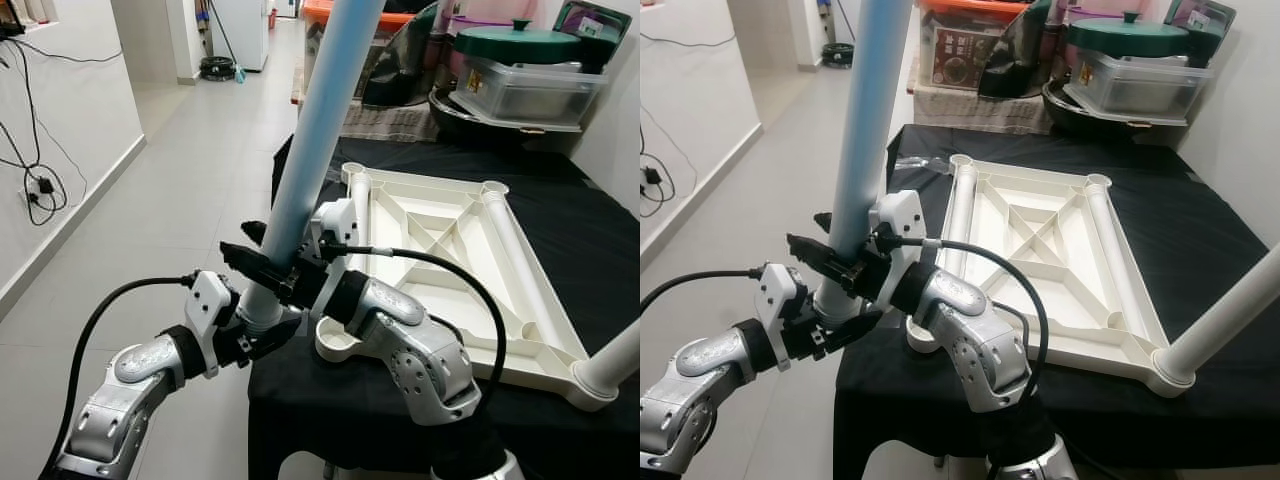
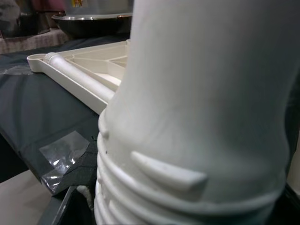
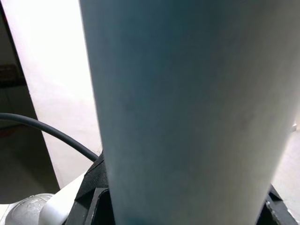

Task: Building children table

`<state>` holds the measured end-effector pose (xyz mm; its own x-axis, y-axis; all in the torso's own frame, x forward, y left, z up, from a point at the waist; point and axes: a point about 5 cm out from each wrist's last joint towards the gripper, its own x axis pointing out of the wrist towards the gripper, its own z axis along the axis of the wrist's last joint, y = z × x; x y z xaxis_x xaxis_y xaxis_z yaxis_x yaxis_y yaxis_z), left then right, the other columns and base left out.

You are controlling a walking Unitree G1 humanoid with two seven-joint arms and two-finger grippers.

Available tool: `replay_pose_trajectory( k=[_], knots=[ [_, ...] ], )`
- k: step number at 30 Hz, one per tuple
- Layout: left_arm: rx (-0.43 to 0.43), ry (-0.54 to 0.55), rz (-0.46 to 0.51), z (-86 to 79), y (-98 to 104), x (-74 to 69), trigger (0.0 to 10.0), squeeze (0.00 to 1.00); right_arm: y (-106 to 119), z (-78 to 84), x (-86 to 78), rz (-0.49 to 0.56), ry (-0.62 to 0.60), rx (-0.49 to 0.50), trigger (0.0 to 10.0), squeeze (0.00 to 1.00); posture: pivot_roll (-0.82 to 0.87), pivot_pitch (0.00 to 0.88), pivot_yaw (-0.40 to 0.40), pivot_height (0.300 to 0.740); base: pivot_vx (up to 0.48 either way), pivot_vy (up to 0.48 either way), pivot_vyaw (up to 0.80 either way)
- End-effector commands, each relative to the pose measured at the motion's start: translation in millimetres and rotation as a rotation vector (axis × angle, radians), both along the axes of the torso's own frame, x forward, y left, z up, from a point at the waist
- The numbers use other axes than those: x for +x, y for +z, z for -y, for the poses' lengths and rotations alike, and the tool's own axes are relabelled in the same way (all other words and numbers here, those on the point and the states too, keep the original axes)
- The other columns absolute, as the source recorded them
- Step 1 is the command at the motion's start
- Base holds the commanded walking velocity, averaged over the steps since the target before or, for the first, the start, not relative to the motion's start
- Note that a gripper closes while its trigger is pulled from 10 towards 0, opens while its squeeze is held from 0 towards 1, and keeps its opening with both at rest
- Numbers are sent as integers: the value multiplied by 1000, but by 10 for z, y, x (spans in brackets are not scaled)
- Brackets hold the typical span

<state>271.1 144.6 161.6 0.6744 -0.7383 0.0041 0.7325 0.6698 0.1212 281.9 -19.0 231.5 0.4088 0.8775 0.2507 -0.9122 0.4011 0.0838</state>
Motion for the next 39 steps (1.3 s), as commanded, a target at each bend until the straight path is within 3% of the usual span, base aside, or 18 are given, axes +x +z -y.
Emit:
replay_pose_trajectory(
  k=[1, 4, 5, 10, 11, 20, 25, 26, 27, 28, 34, 39],
  knots=[
    [7, -20, 38, 100, 65, 9, 10000, 0, -44, -182, -121, -15, 127, -17, 10000, 0, 39, 0, -80, 740, 0, 0, 0],
    [31, -18, 38, 104, 50, 15, 10000, 0, -68, -186, -116, -36, 137, -24, 10000, 0, 41, 0, -81, 740, 0, 0, 0],
    [31, -19, 39, 105, 50, 15, 10000, 0, -72, -186, -115, -42, 140, -24, 10000, 1000, 41, 0, -81, 740, 0, 0, 0],
    [38, -31, 41, 106, 53, 5, 10000, 0, -69, -171, -84, -25, 106, -42, 10000, 1000, 41, 0, -81, 740, 0, 0, 0],
    [46, -50, 37, 116, 46, -16, 10000, 0, -43, -154, -55, -24, 93, -28, 10000, 0, 42, 0, -81, 740, 0, 0, 0],
    [93, -86, -6, 95, -86, -127, 10000, 0, 204, 0, 130, -29, 18, 129, 10000, 0, 43, 0, -76, 740, 0, 0, 0],
    [102, -88, -16, 89, -122, -154, 10000, 0, 225, 35, 167, -37, -3, 151, 10000, 0, 42, 0, -75, 740, 0, 0, 0],
    [104, -87, -19, 86, -132, -159, 10000, 0, 222, 46, 174, -44, -5, 164, 4863, 0, 44, 0, -77, 740, 0, 0, 0],
    [106, -87, -21, 83, -138, -161, 10000, 0, 220, 53, 179, -49, -6, 172, 4863, 0, 44, 0, -77, 740, 0, 0, 0],
    [106, -87, -23, 80, -141, -162, 10000, 0, 211, 59, 180, -58, -3, 181, 0, 0, 45, 0, -77, 740, 0, 0, 0],
    [110, -85, -22, 75, -142, -160, 10000, 0, 194, 63, 176, -66, 5, 184, 0, 0, 46, 0, -78, 740, 0, 0, 0],
    [145, -60, -19, -35, -148, -140, 10000, 0, 70, 79, 133, -104, 47, 148, 0, 0, 44, 0, -75, 740, 0, 0, 0]
  ],
)
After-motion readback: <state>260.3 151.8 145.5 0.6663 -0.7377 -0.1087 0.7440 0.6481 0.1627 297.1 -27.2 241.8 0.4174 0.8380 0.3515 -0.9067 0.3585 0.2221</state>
